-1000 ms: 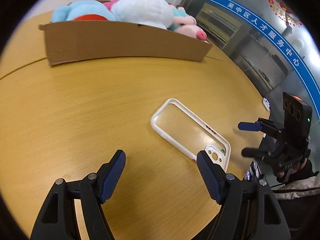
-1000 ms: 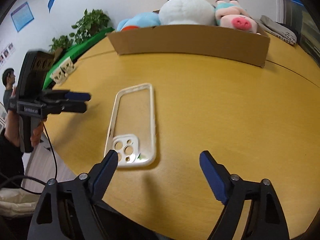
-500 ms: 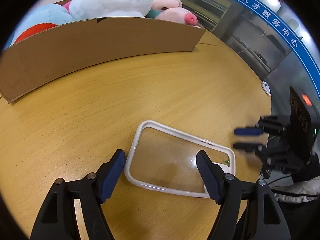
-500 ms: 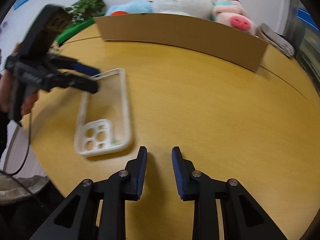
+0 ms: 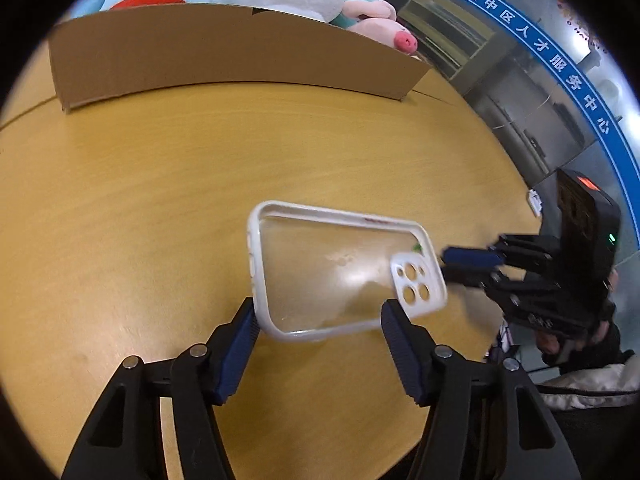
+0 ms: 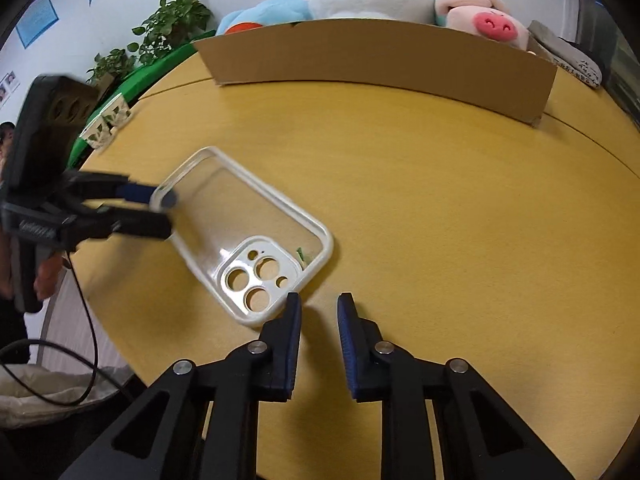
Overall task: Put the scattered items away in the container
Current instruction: 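Close the right gripper on the white frame edge of the phone case, then lift the phone case with the right gripper and carry it over the box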
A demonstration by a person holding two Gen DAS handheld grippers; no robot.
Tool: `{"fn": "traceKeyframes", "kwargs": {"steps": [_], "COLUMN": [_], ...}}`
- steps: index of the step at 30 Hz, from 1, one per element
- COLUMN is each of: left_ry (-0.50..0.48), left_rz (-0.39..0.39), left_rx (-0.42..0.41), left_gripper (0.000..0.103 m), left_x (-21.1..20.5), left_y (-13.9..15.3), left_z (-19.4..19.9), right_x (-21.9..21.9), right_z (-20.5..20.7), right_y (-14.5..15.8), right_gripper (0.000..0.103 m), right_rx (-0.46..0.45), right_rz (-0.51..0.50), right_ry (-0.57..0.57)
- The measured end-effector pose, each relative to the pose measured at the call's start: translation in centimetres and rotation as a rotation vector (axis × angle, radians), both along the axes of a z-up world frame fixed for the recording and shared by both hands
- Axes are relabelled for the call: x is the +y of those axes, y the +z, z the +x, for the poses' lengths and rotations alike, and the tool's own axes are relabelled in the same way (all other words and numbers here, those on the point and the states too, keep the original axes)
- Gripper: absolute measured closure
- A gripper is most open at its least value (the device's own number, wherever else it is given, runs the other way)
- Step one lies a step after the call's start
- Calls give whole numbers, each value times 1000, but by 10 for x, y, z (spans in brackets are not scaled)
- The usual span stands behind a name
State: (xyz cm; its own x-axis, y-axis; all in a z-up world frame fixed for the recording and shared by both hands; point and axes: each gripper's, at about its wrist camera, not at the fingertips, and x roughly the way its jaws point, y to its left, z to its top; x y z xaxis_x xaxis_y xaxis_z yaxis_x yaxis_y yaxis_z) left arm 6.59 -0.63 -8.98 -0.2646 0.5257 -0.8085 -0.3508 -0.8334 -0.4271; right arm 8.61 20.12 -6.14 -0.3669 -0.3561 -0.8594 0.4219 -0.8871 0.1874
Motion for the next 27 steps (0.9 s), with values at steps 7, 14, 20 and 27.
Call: {"fn": "traceKeyframes", "kwargs": {"steps": [7,14,20,27], "left_ry": [70,58,99,187], "left_rz": [88,9,-39,-17], "left_rx": [31,8,18,19], "left_gripper": [42,44,93,93], "left_x": [-19,-18,-17,-21], "left_y": [13,-5,-8,-12], "left_z": [-8,-27,-23,-17], "right_x": [9,-24,-33,-34], "right_z": [-5,-10,-27,-36], "right_y": [11,-4,-7,-5], "right_gripper": [72,71,86,88], "right_rx": [33,32,66,93], "right_rz": [-36,0,63,98], "right_ry": [-55,-11,-1,6]}}
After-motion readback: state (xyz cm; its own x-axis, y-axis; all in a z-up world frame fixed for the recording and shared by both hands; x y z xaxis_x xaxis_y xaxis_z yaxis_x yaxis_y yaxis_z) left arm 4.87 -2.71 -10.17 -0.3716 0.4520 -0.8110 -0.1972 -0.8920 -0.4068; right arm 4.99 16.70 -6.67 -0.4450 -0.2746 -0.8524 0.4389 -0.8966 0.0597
